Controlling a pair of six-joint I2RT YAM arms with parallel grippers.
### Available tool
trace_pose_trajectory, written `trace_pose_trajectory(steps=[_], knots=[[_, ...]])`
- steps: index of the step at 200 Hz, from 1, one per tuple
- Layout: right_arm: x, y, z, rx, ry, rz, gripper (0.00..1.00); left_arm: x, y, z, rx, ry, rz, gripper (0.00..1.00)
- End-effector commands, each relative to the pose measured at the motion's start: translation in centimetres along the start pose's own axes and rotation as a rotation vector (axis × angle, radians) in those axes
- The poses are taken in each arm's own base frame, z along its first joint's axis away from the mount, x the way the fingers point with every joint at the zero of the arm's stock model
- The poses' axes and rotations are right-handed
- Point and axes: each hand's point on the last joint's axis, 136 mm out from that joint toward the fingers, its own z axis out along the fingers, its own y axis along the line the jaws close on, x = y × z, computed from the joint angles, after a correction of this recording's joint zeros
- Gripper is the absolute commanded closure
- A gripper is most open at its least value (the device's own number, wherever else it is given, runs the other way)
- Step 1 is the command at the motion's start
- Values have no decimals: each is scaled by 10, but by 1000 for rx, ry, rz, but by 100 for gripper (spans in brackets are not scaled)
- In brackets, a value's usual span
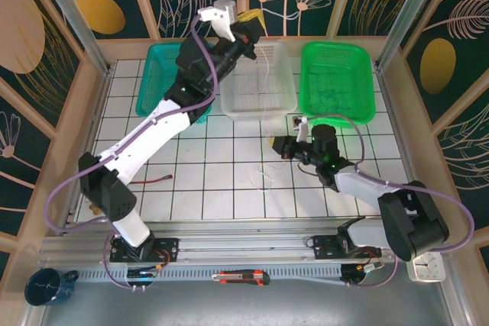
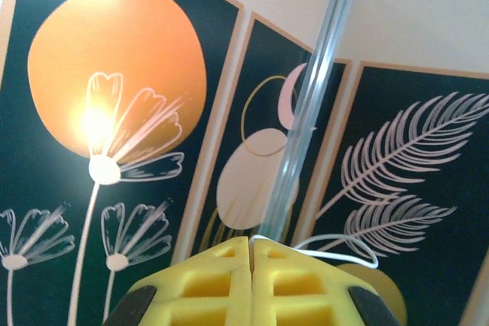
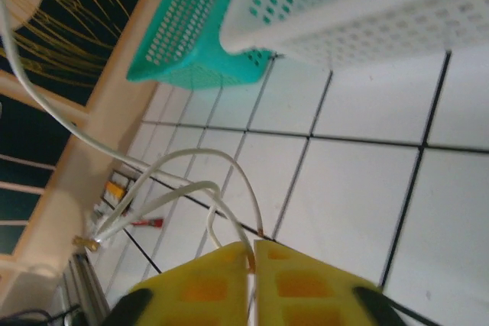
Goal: Untangle the cables
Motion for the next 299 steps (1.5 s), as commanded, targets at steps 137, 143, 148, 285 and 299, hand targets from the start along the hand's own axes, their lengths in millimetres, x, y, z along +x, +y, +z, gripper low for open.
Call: trace_pose_trajectory(steps=[137,143,148,285,299], knots=[[-36,-22,-55,198,-101,-5,33,85,97,99,-225,202,283,100],[-34,-22,-57,205,-100,-8,33,99,102,99,-234,233,282,100],[-34,-22,-59,212,-101,-8,33,109,108,99,-245,256,281,100],[-30,-30,-72,277,-108,-40,33,177,152,61,-331,409,247,7],[-26,-38,-68,301,-82,-36,33,168,150,50,-333,397,221,1]])
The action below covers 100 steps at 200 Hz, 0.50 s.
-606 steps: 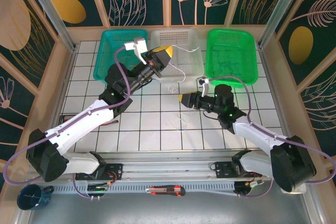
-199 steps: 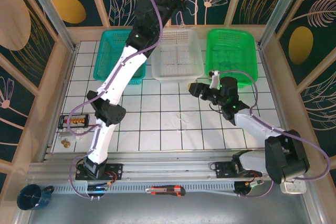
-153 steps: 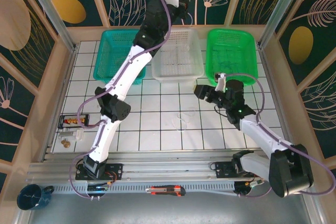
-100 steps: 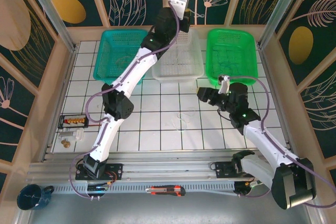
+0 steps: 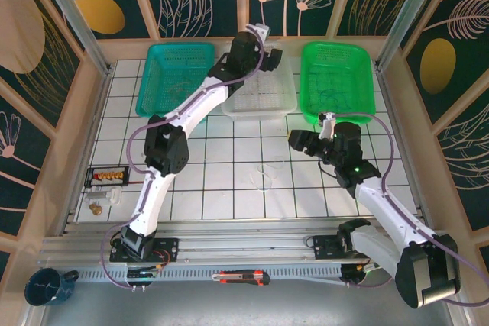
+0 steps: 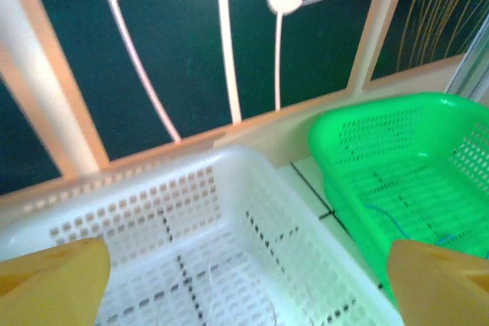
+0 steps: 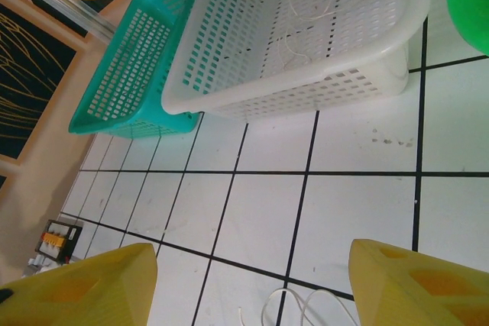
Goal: Untangle the cables
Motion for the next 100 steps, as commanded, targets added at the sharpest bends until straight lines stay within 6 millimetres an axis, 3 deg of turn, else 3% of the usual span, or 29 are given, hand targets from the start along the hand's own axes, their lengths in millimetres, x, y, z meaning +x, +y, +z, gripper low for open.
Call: trace_pose_trajectory(steps=[1,19,44,75,91,94,100], knots=[[8,-19,6,64,28,-13,33,-74,7,-50,4,-185,-58,1],[20,-31,15,100,79,-9,33,-70,5,-64,31,-159,-87,1],[40,-41,26,128,149,-10,33,-46,0,-87,82,-97,-146,1],[66,-42,34,178,217,-26,34,-1,-7,-125,153,-25,-256,1],[77,-46,38,219,243,-34,35,32,-9,-139,185,28,-314,1],[79,-46,38,223,248,-35,35,27,-11,-149,199,15,-324,1],[83,-45,40,225,260,-33,36,37,-12,-156,210,35,-345,1]])
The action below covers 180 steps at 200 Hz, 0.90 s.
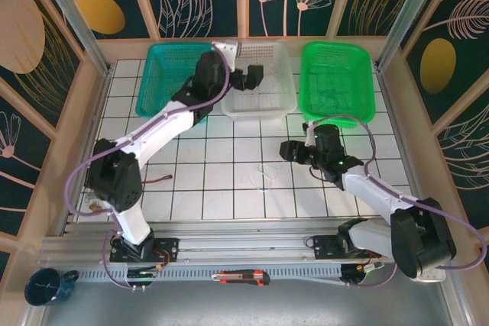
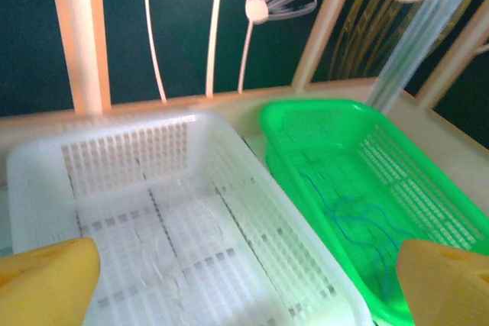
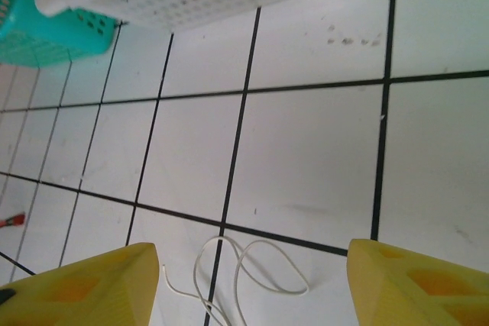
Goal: Untangle the cables
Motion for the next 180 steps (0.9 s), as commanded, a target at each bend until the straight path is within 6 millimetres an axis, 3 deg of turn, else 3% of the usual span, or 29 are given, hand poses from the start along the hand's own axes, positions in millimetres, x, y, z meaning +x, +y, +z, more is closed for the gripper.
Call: trace_pose_trajectory(steps=[1,29,45,60,116,142,180], knots=[[18,-13,8,87,42,-3,36,29,-6,-19,84,41,-132,1],[28,7,15,55,69,-41,41,79,-9,-48,155,131,-238,1],[38,31,19,3,96,-82,43,104,-1,-67,139,153,-280,1],[46,47,25,-23,123,-115,47,114,9,-83,97,130,-308,1],[74,84,58,-22,222,-226,58,98,44,-117,-90,-11,-382,1],[84,89,73,2,256,-259,60,86,50,-126,-119,-62,-389,1],[100,80,90,88,303,-300,60,81,50,-132,-114,-80,-396,1]])
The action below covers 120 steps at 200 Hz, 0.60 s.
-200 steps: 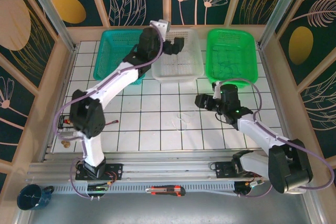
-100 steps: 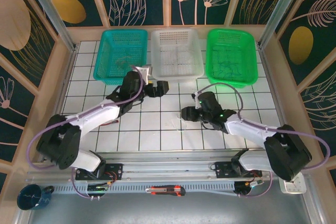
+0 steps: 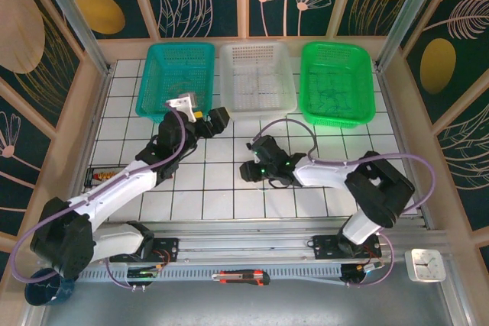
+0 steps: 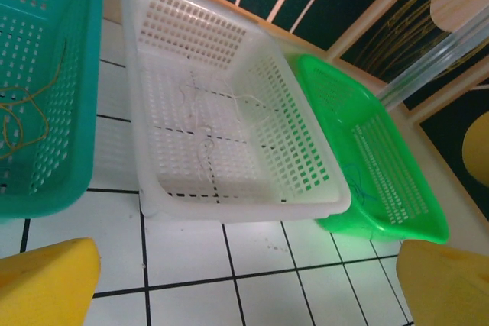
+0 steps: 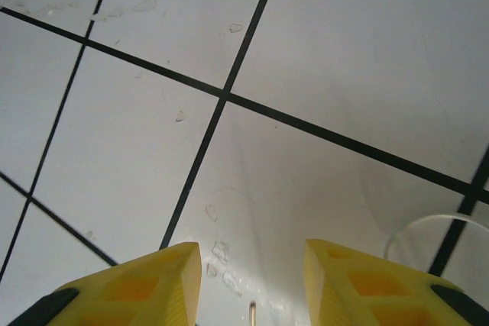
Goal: Untangle the cables
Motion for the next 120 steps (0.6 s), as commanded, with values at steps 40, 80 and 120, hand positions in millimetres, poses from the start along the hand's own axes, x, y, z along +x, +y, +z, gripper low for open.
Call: trace_pose_trajectory(steps=[40,80,120], knots=[[10,-7,19,137,52,-55,92,-10,1,-9,4,-53,-28,1],[-48,27,-25,61,-60,-100,100,-6,-6,-12,80,-61,-6,1],[-142,57,-119,-67,-297,-84,100,-12,-34,-29,264,-127,33,1]])
